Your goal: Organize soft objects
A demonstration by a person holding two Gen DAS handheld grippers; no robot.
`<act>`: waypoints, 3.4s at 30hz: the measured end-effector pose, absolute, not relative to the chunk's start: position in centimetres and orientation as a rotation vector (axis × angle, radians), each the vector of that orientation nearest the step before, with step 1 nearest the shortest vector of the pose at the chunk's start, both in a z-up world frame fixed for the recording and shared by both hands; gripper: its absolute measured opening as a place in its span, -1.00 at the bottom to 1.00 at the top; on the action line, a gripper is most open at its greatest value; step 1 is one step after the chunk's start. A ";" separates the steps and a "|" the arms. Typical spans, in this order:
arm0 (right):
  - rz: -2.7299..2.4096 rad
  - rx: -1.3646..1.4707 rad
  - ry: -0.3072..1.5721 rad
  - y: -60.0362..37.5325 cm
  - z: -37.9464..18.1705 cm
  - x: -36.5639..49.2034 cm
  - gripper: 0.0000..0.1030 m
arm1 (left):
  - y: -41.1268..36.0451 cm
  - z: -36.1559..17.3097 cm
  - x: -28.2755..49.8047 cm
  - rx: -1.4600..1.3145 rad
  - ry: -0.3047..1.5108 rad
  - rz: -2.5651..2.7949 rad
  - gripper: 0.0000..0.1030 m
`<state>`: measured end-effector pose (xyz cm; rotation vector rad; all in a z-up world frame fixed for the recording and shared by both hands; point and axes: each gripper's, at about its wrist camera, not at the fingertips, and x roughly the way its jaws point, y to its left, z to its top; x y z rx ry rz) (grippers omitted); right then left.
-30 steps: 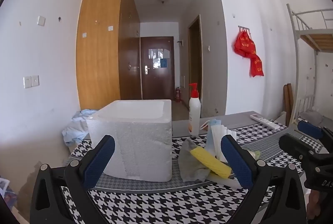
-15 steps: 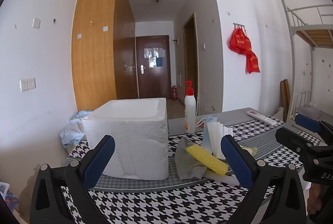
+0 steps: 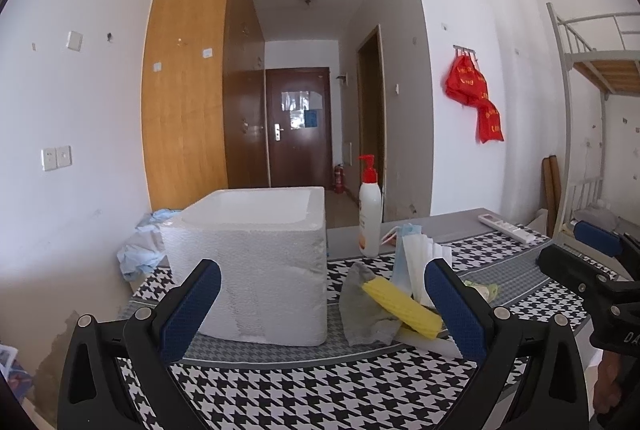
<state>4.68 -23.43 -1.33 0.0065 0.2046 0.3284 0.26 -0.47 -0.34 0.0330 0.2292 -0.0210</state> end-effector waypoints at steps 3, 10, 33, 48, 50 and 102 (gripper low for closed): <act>0.329 0.003 0.207 -23.4 -1.4 4.8 0.87 | -0.6 -0.5 0.3 0.039 0.238 -0.029 0.98; 0.335 0.002 0.207 -23.3 -1.5 4.8 0.88 | -0.7 -0.5 0.2 0.046 0.237 -0.031 0.98; 0.318 0.006 0.239 -23.9 -1.7 7.1 0.87 | -1.4 -1.0 2.5 0.046 0.297 -0.064 0.98; 0.256 0.000 0.327 -25.1 -3.0 9.9 0.87 | -3.2 -2.8 5.3 0.067 0.390 -0.111 0.98; 0.252 -0.001 0.337 -25.2 -3.3 10.3 0.87 | -3.5 -3.2 5.8 0.065 0.412 -0.120 0.98; 0.199 -0.149 0.610 -26.0 -7.5 18.3 0.87 | -5.6 -8.6 16.7 -0.045 0.793 -0.205 0.10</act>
